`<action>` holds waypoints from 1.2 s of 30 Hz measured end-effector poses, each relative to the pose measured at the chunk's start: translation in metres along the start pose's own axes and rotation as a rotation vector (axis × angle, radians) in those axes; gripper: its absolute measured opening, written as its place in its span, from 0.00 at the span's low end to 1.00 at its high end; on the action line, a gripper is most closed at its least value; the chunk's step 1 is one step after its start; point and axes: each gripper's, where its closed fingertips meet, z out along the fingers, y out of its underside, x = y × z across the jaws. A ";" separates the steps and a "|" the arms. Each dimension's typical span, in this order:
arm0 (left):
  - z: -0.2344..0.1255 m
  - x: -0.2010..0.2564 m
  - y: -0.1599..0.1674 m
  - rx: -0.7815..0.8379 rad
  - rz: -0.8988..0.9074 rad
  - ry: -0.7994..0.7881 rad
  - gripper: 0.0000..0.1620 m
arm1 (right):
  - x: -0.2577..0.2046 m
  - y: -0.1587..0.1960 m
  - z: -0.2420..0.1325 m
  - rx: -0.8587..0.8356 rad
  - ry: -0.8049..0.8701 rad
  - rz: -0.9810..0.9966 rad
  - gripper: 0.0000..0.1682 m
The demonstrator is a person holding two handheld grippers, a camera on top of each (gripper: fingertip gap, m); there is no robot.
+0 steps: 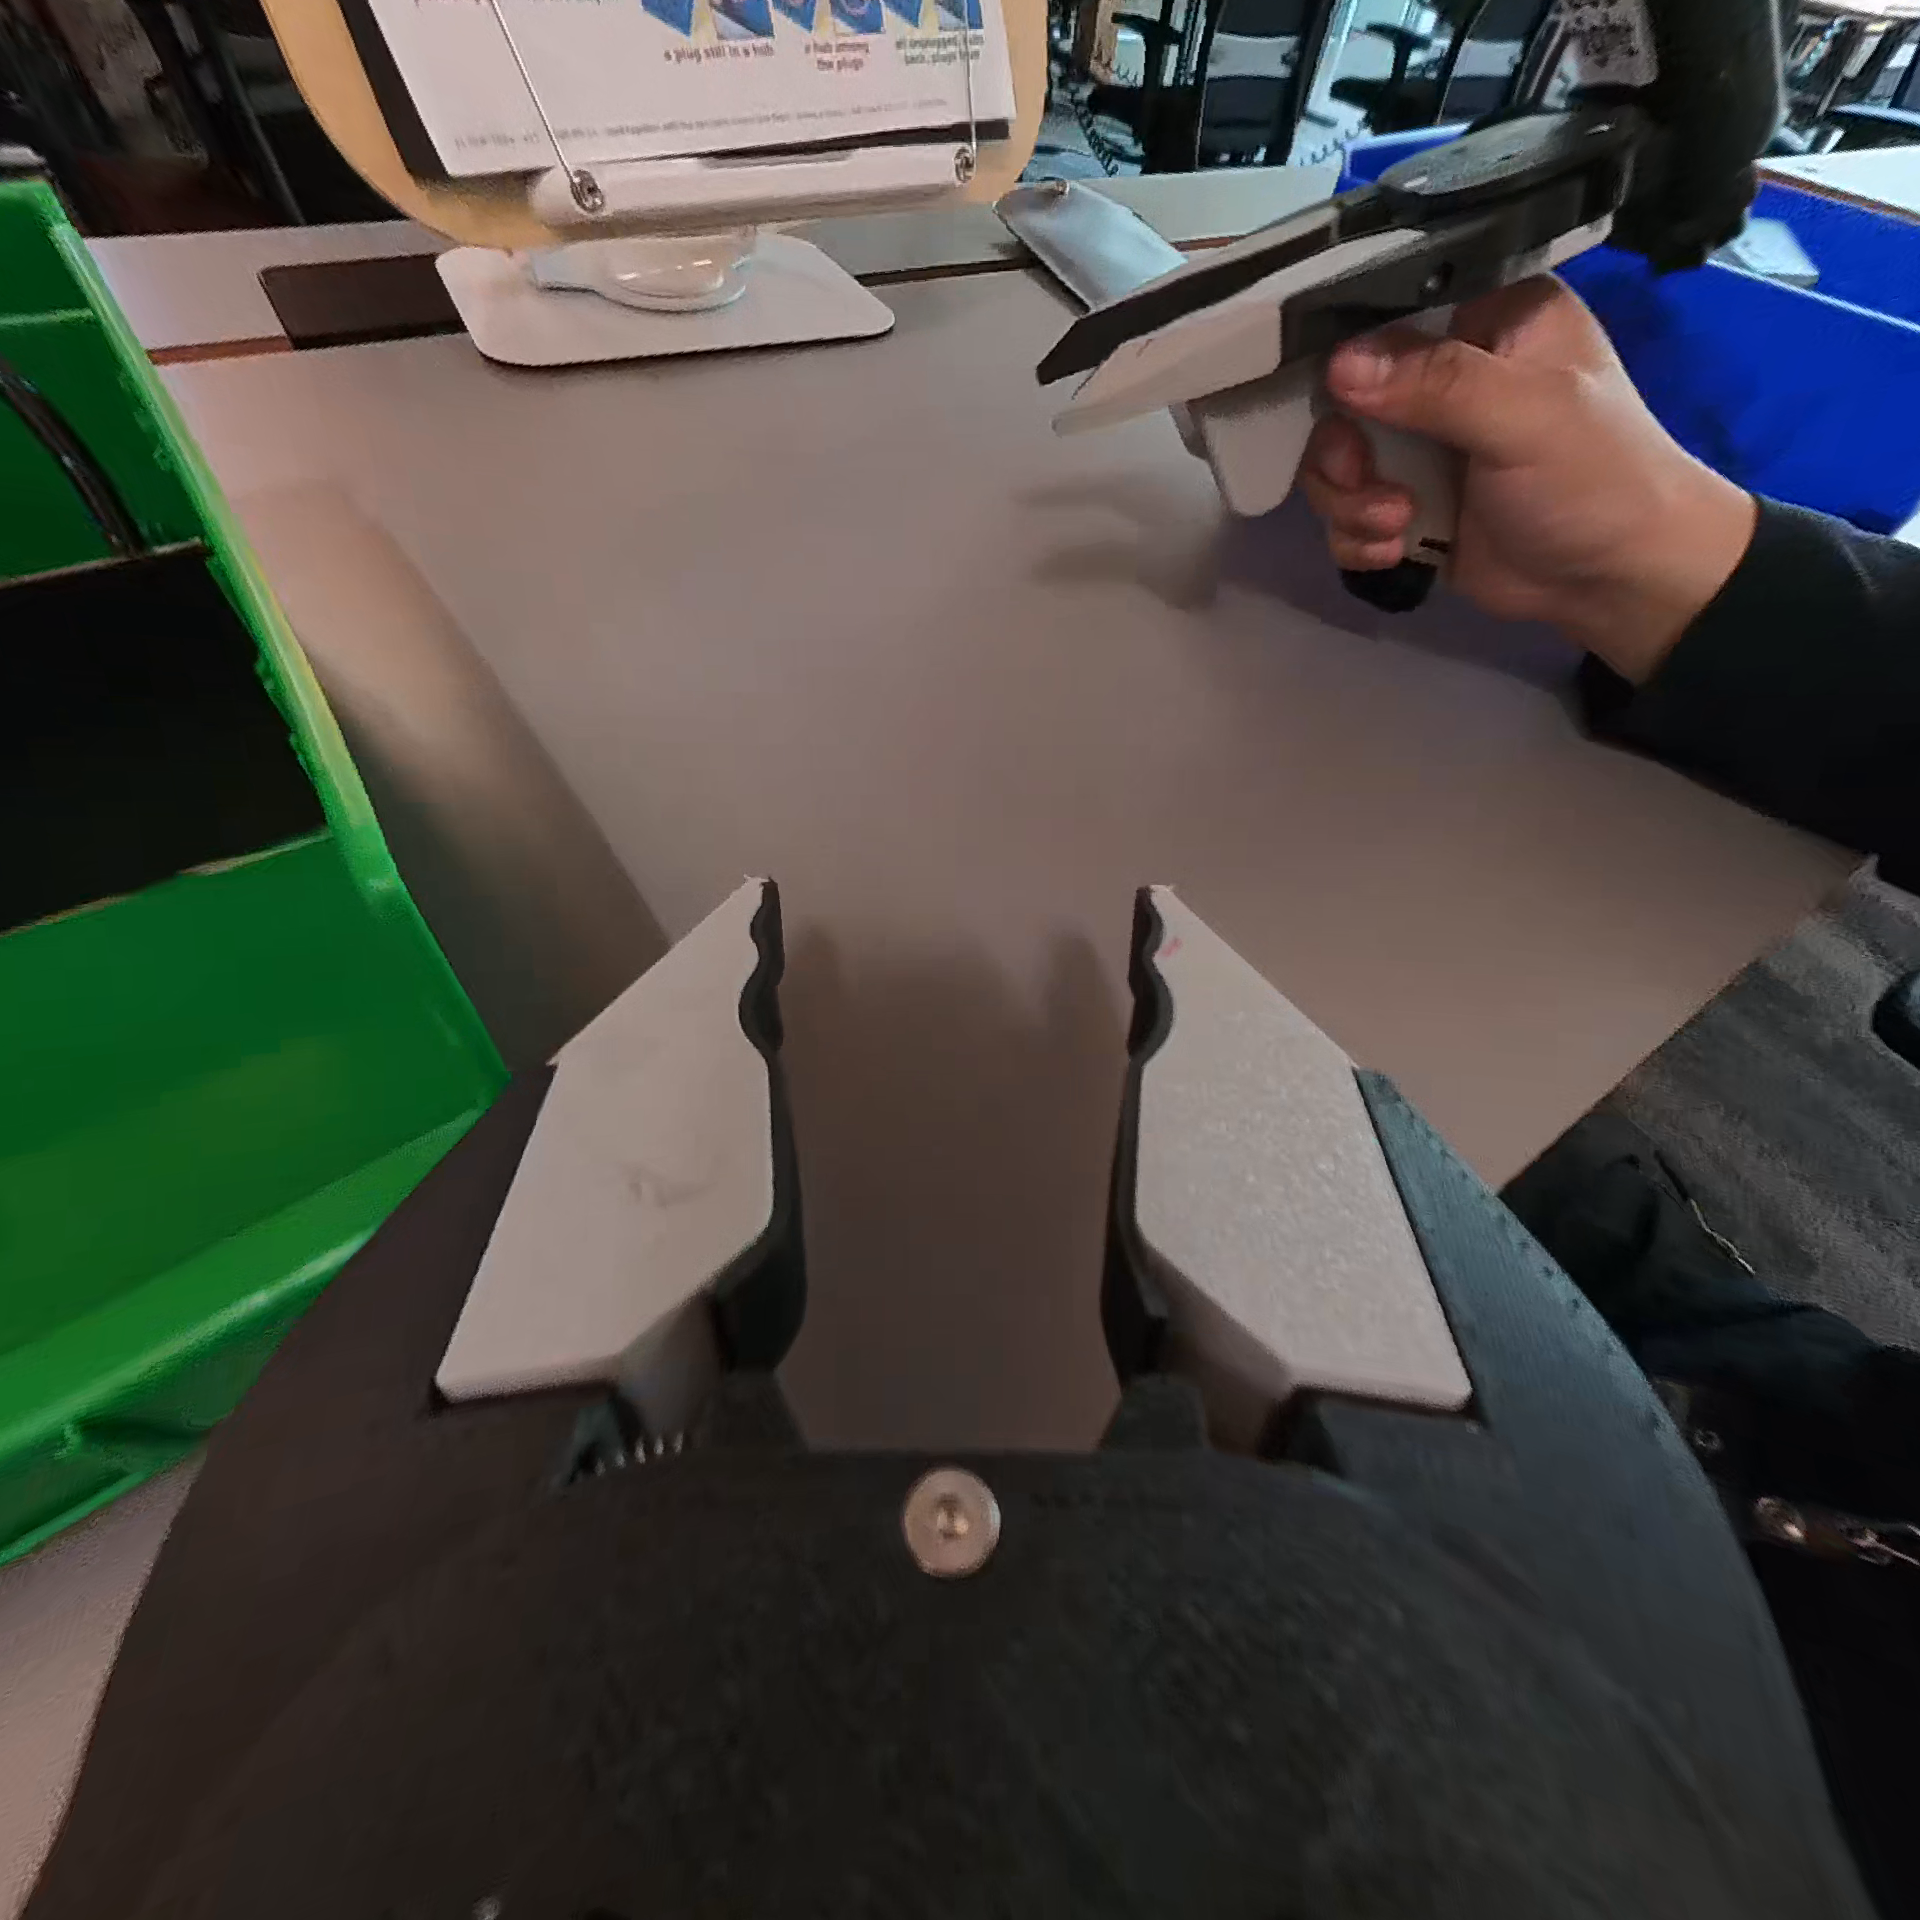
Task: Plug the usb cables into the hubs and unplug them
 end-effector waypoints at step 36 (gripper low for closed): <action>-0.020 -0.007 -0.015 0.052 0.002 0.000 0.41 | 0.046 0.018 -0.037 0.091 0.222 0.062 0.24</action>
